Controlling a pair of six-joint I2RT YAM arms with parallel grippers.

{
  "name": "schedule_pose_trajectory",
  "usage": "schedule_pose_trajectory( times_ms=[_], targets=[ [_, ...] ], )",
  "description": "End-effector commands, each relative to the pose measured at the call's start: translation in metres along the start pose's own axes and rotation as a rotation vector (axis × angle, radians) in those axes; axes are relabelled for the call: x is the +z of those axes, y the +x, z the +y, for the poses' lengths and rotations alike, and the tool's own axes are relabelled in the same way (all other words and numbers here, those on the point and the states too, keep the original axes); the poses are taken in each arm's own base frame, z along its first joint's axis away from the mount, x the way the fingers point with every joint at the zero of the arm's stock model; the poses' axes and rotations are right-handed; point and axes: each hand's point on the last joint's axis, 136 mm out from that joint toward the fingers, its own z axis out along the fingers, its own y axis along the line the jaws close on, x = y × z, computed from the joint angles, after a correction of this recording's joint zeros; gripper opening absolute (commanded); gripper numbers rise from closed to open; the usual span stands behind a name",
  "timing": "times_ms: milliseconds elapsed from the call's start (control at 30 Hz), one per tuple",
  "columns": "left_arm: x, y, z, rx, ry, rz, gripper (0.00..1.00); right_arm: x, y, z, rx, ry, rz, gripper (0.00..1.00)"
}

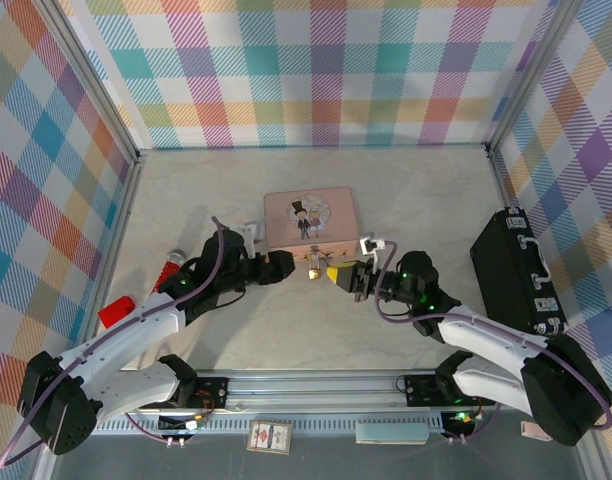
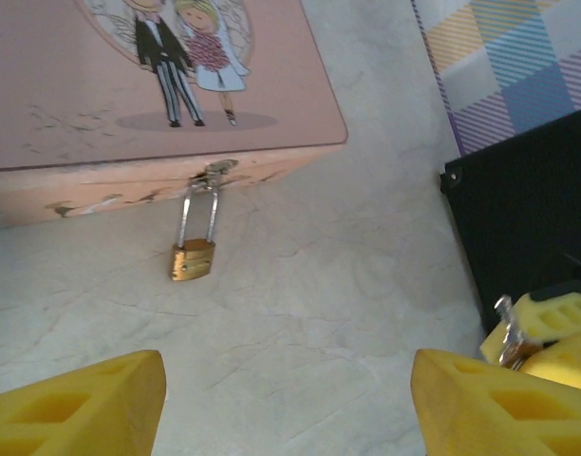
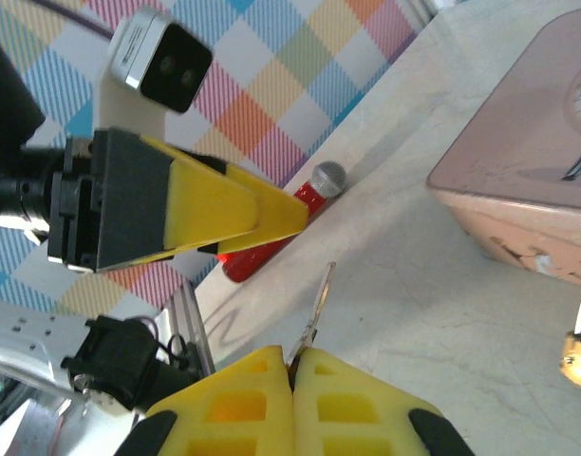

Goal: Unlock the padlock with the key

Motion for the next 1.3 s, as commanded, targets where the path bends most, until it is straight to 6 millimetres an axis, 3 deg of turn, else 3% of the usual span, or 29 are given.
schedule_pose_trajectory(
  times_ms=[0,300,533,767,1267],
  targets=[
    [-0.002,-0.014,-0.041,-0.018,0.136,-0.026,0.66,0.012,-0.008,0.021,-0.084,-0.07,-0.008,0.0],
    [-0.008,-0.012,-0.065,-0.017,0.24,-0.024,0.59,0.033,-0.018,0.034,-0.098,-0.149,-0.04,0.0],
    [-0.013,-0.016,-0.077,-0.011,0.3,-0.035,0.55,0.036,-0.03,0.043,-0.109,-0.181,-0.06,0.0],
    [-0.018,-0.021,-0.087,-0.009,0.346,-0.051,0.43,0.036,-0.033,0.046,-0.109,-0.188,-0.07,0.0],
    [-0.02,-0.025,-0.093,-0.019,0.36,-0.06,0.22,0.038,-0.035,0.047,-0.109,-0.193,-0.075,0.0]
  ],
)
